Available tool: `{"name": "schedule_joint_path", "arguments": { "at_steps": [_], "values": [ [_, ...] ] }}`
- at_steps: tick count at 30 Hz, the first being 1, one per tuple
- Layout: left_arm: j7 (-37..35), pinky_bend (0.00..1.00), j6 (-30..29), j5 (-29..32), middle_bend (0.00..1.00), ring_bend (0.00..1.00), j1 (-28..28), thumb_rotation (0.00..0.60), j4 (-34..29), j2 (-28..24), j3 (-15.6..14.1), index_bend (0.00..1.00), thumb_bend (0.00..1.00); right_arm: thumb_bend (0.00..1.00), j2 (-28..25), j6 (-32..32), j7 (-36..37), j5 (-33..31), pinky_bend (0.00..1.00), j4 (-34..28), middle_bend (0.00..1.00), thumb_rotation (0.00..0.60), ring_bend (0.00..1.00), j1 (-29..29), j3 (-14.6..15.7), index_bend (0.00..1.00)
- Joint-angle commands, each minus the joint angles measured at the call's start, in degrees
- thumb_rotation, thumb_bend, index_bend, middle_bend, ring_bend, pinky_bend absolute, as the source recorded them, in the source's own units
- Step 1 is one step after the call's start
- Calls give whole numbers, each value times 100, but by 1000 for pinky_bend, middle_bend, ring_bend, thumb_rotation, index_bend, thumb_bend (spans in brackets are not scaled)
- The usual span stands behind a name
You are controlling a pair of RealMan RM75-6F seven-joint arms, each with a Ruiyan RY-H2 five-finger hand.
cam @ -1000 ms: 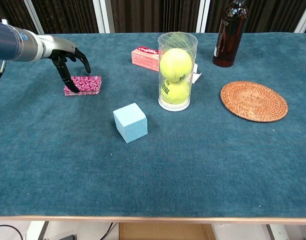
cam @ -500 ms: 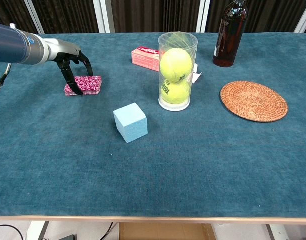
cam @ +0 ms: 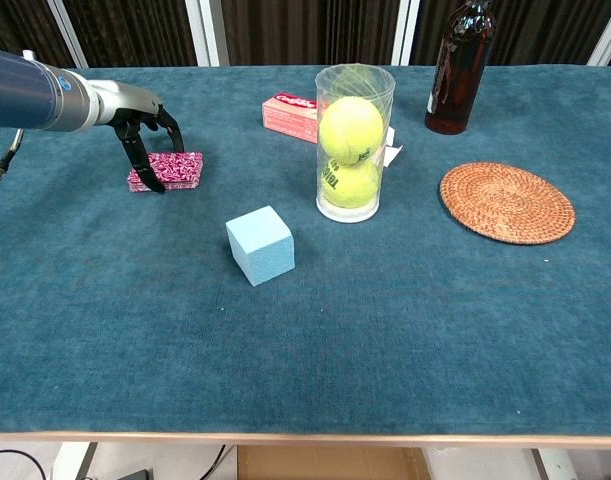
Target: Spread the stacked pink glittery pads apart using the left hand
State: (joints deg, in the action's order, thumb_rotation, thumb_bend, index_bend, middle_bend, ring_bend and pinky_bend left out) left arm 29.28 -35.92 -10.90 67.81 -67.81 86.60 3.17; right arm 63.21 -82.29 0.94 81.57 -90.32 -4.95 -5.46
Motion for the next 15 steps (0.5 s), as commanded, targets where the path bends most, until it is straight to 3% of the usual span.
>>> {"name": "schedule_joint_path", "arguments": {
  "at_steps": [1, 15],
  "values": [
    [17, 0, -3, 18, 117, 0, 10, 600, 1, 7, -14, 391, 168, 200, 1, 6, 1, -8, 197, -1, 16, 600, 108, -1, -1, 68],
    [88, 0, -128, 62, 124, 0, 24, 600, -39, 1, -45, 409, 185, 200, 8, 48, 1, -41, 196, -8, 16, 600, 108, -14, -3, 68]
  ]
}}
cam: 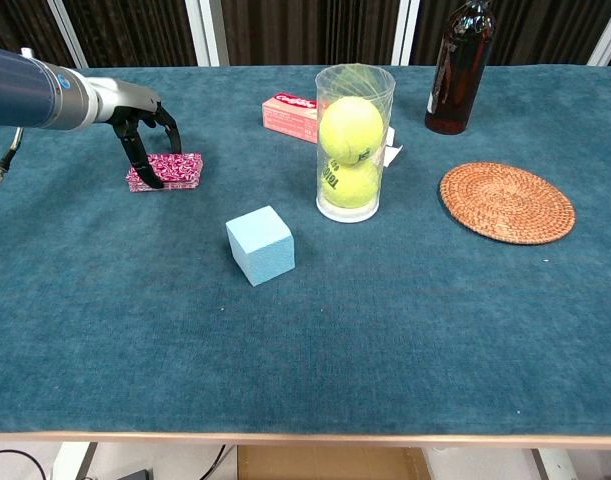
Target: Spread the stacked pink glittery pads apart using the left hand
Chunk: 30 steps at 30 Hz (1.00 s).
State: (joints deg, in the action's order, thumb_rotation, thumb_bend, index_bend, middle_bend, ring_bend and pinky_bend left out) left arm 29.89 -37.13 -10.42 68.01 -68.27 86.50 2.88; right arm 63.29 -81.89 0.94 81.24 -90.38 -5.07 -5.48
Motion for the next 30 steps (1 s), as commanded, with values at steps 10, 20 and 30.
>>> {"name": "schedule_joint_path", "arguments": {
  "at_steps": [10, 20, 30],
  "values": [
    [54, 0, -2, 44, 136, 0, 13, 600, 63, 50, 5, 434, 197, 200, -1, 20, -11, -50, 196, -19, 15, 600, 108, -2, -13, 68],
    [106, 0, -12, 89, 147, 1, 26, 600, 65, 49, 11, 467, 214, 203, -11, 7, 20, -55, 196, -24, 16, 600, 109, 7, -19, 68],
    [171, 0, -9, 105, 149, 3, 42, 600, -21, -32, 9, 479, 246, 205, -17, 47, -9, -87, 196, -61, 16, 600, 109, -1, -15, 68]
  ]
}}
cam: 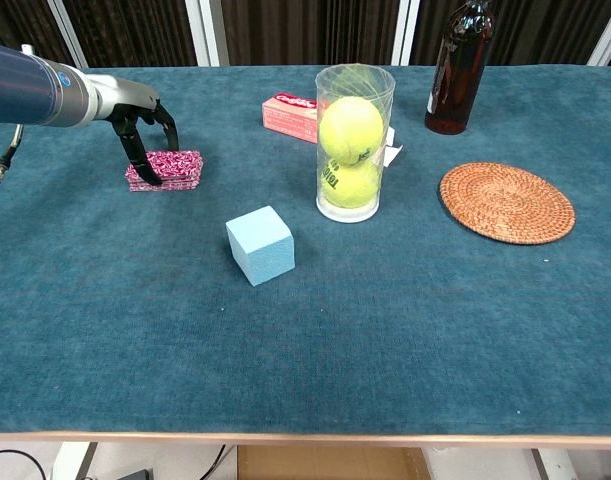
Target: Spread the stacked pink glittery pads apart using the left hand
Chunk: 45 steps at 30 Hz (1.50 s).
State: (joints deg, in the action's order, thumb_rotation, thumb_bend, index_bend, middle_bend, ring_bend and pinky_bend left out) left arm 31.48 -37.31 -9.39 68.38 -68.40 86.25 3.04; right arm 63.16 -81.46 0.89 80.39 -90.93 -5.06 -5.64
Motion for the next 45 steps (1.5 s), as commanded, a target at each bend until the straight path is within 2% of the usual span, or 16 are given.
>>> {"name": "schedule_joint_path", "arguments": {
  "at_steps": [1, 20, 25, 36, 45],
  "values": [
    [16, 0, 17, 8, 150, 3, 7, 600, -8, -10, -11, 480, 246, 205, -5, 6, -6, -3, 196, -9, 16, 600, 109, -2, 1, 68],
    [-47, 0, -46, -77, 158, 4, 12, 600, -186, -184, 37, 499, 260, 205, -19, -3, 14, -45, 197, -17, 15, 600, 109, 13, -15, 68],
    [-107, 0, -16, -122, 162, 6, 37, 600, -73, -206, 131, 506, 260, 205, -27, -6, 13, -43, 196, -26, 15, 600, 109, 18, -11, 68],
    [-386, 0, 932, -263, 163, 6, 197, 600, 1282, 84, 337, 509, 260, 205, -35, 70, 25, -208, 196, 30, 16, 600, 109, 9, -65, 68],
    [-582, 0, 1651, -569, 163, 6, 375, 600, 2656, 728, 264, 511, 260, 204, -25, 215, 71, -387, 197, 127, 16, 600, 114, -23, -112, 68]
  ]
}}
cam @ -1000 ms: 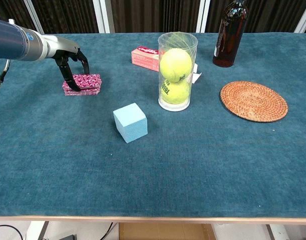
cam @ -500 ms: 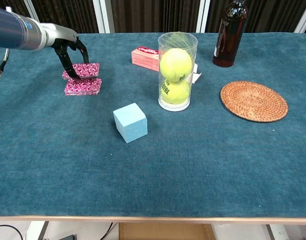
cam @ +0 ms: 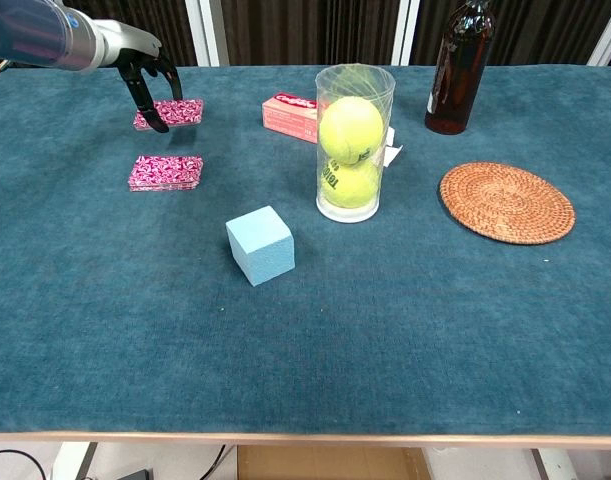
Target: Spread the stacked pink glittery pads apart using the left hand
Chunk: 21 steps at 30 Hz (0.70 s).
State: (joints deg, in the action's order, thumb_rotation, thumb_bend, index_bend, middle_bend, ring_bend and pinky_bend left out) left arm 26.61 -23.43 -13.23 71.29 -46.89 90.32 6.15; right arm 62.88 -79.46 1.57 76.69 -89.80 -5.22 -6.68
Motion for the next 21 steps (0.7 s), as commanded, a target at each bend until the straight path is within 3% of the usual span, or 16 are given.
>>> {"name": "schedule_joint_path", "arguments": {
  "at_steps": [1, 9, 21],
  "values": [
    [-110, 0, 307, -211, 163, 6, 95, 600, 607, 378, -55, 511, 260, 205, 3, 22, 2, -24, 197, 19, 16, 600, 114, -9, -10, 68],
    [-402, 0, 796, -498, 162, 2, 165, 600, 1446, 839, -19, 500, 259, 205, 20, 124, 30, -86, 196, 70, 16, 600, 114, -41, -19, 68],
    [-738, 0, 1009, -772, 148, 0, 164, 600, 1738, 963, -142, 450, 201, 207, 20, 132, 29, -108, 196, 76, 16, 600, 114, -45, -29, 68]
  ]
}}
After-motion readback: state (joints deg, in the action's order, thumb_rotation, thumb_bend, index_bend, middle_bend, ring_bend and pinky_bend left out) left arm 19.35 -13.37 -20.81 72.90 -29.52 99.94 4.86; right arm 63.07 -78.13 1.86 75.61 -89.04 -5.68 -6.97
